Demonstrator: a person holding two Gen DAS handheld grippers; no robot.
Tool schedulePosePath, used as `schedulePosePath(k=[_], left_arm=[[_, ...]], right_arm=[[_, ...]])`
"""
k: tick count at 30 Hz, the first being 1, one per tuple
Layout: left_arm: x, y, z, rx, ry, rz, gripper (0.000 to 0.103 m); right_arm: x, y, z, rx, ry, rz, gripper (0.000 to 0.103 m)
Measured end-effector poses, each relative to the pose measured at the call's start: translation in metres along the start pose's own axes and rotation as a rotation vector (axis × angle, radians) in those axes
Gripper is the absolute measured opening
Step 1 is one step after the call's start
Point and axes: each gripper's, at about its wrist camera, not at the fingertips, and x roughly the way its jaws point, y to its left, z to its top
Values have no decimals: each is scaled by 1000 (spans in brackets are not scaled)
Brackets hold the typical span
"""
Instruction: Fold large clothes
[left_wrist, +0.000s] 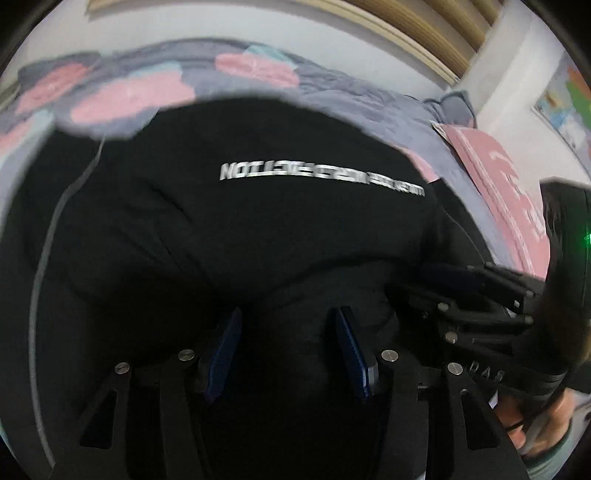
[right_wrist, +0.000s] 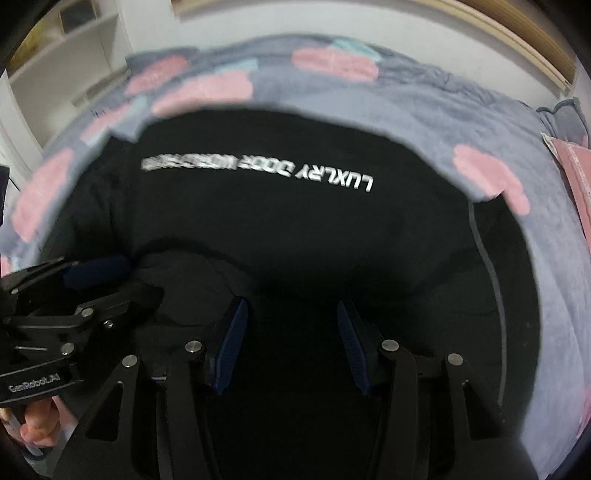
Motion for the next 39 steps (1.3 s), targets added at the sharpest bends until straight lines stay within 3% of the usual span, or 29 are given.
schedulePosePath(k=[3, 6, 8, 10, 12, 17, 21, 25, 28, 31, 37, 39], left_arm=[[1, 2, 1, -23, -13, 2, 54], [-12, -6, 2, -4, -33, 6, 54], [-27, -10, 10, -20, -54, -35, 54], [-39, -14, 22, -34, -109, -49, 54], [-42, -15, 41, -65, -158, -12, 54], [23, 22, 69, -250, 1, -26, 53], [42, 21, 73, -220, 40, 22, 53], [19, 15, 65, -180, -2, -11, 53], [-27, 13, 40, -151, -41, -94, 53], [-62, 3, 10, -98, -106, -102, 54], [-92, -1, -42, -104, -104, -102, 54], [-85, -3, -51, -75, -84, -37, 54]], right_arm=[[0, 2, -4, 1, -19, -15, 52], [-16, -8, 3, 34, -7, 46, 52], [-32, -17, 15, 63, -41, 87, 53], [-43, -24, 32, 81, -91, 59, 54], [-38, -31, 48, 108, -99, 26, 54], [27, -51, 59, 183, 52, 35, 54], [32, -46, 49, 158, 12, 16, 56], [8, -49, 43, 166, -36, 54, 57], [-37, -38, 25, 141, -103, 123, 57], [-70, -25, 5, 99, -129, 115, 57], [-88, 5, -30, 53, -67, 94, 57], [-74, 12, -37, 34, -21, 64, 57]])
